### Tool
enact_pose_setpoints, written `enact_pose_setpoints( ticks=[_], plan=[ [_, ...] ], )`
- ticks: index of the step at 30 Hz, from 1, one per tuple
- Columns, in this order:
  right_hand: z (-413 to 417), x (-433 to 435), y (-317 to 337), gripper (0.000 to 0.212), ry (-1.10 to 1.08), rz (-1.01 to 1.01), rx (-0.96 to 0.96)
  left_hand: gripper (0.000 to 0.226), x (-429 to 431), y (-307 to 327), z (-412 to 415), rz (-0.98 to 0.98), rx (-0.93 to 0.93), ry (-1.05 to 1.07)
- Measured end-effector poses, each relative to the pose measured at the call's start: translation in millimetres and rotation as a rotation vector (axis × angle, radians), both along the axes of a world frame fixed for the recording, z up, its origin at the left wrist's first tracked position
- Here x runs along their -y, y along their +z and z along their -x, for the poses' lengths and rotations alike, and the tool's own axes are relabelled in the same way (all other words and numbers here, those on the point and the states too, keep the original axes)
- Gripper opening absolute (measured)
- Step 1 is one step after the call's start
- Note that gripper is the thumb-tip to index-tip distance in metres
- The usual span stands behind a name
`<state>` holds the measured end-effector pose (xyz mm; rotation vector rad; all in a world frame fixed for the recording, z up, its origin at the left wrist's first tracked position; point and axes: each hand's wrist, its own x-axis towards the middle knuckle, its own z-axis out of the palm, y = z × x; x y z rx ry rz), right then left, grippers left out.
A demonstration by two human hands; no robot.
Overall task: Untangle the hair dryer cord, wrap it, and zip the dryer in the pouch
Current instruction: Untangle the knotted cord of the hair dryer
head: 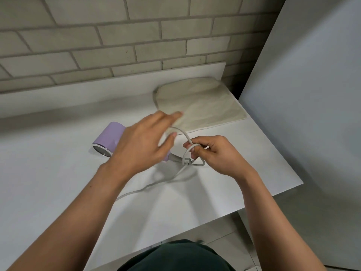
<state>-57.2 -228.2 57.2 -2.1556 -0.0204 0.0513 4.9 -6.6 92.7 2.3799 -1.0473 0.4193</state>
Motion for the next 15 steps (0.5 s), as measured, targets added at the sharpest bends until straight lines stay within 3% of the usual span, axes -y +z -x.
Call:
enact_pose_setpoints(
  ticks=[2, 5, 12, 15],
  plan=[
    [0.5, -1.5, 0.9, 0.027, 0.034, 0.033, -0.003, 0.036, 5.6, -6.2, 0.3, -0.162, 0.096, -0.089],
    [0.8, -0.8, 0.6, 0.025, 0.023, 0.006, 0.009, 0.027, 13.3, -8.1, 0.1, -0.166, 0.069, -0.029],
    [2.0, 6.0, -5.4, 0.018, -0.040, -0.026, 0.010, 0.017, 8.0, 12.7, 3.7, 0.485, -0.076, 0.253],
    [3.5, 10.6, -4.7, 0.021, -0.054, -0.019, 0.017, 0.015, -5.9, 17.7, -5.8, 0.543, -0.136, 0.334]
  ],
)
